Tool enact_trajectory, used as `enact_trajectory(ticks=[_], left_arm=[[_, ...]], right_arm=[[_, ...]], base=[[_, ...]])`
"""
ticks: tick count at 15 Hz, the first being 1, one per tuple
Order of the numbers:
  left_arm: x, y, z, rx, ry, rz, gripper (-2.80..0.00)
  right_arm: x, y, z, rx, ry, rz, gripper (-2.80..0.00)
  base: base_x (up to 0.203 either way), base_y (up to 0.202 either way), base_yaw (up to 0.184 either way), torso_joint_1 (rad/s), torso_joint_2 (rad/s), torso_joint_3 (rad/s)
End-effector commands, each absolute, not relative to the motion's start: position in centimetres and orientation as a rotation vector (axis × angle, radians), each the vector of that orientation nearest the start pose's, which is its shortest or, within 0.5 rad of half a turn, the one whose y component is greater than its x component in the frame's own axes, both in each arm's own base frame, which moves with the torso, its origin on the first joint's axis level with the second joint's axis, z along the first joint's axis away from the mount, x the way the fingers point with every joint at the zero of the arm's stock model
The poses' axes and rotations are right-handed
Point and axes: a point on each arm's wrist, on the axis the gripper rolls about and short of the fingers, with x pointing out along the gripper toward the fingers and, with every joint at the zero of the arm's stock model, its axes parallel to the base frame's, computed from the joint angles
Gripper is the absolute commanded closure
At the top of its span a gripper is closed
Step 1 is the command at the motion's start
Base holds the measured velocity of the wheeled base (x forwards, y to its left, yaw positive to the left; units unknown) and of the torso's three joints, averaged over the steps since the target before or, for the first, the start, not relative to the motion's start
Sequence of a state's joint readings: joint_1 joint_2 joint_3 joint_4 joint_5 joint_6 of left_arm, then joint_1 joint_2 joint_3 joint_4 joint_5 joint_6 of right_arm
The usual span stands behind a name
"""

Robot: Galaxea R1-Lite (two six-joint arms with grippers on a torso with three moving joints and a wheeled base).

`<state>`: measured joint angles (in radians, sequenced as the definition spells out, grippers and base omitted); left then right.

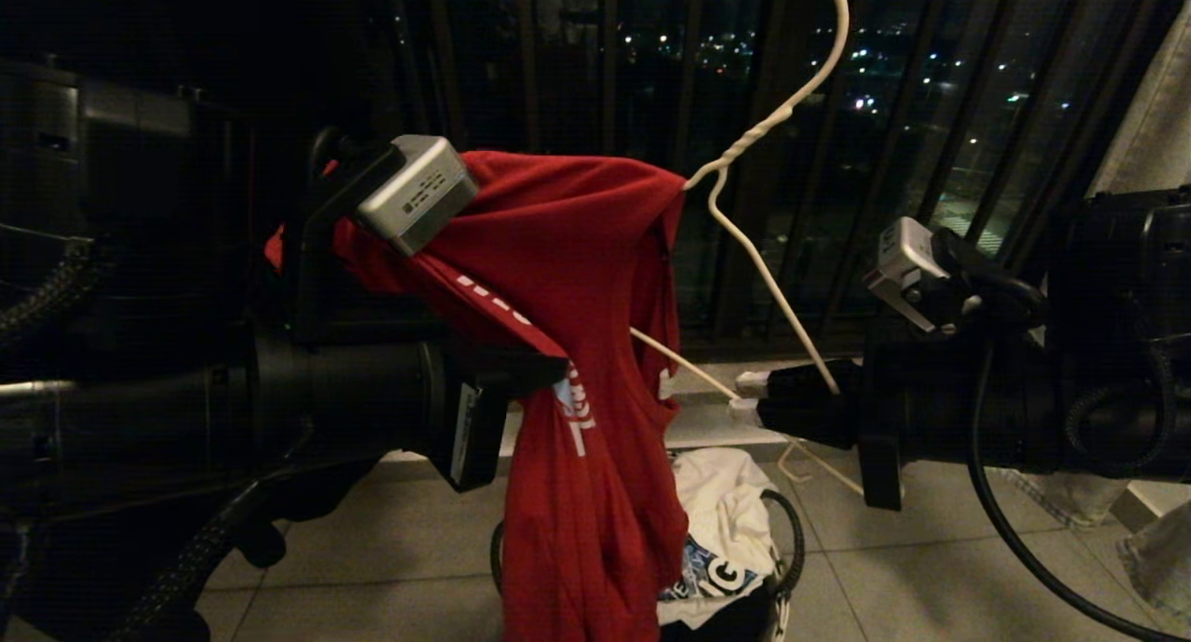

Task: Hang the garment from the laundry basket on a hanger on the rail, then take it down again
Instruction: Hang the clothes on the clothes rack

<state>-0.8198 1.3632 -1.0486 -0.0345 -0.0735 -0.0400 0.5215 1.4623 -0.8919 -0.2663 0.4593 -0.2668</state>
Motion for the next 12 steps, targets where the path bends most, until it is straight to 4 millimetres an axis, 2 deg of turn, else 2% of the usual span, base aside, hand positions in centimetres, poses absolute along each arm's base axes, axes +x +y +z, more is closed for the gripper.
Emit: enact_trajectory(ticks=[1, 7, 11, 12], left_arm=[[15.4, -16.6, 28.3, 0.068, 0.287, -0.868, 0.0], [15.7, -16.3, 28.4, 0.071, 0.287, -0.84, 0.0], [16.4, -15.7, 27.5, 0.081, 0.313, -0.764, 0.0], [16.7, -15.5, 27.5, 0.08, 0.315, -0.75, -2.8]], right_arm=[[21.2, 13.3, 23.8, -0.254, 0.179, 1.012, 0.0], [21.3, 13.4, 23.8, -0.253, 0.181, 1.01, 0.0], [21.2, 13.3, 23.9, -0.254, 0.177, 1.01, 0.0], [21.2, 13.3, 23.9, -0.254, 0.177, 1.01, 0.0]], base=[[0.0, 0.0, 0.0, 0.0, 0.0, 0.0], [0.0, 0.0, 0.0, 0.0, 0.0, 0.0], [0.0, 0.0, 0.0, 0.0, 0.0, 0.0], [0.0, 0.0, 0.0, 0.0, 0.0, 0.0]])
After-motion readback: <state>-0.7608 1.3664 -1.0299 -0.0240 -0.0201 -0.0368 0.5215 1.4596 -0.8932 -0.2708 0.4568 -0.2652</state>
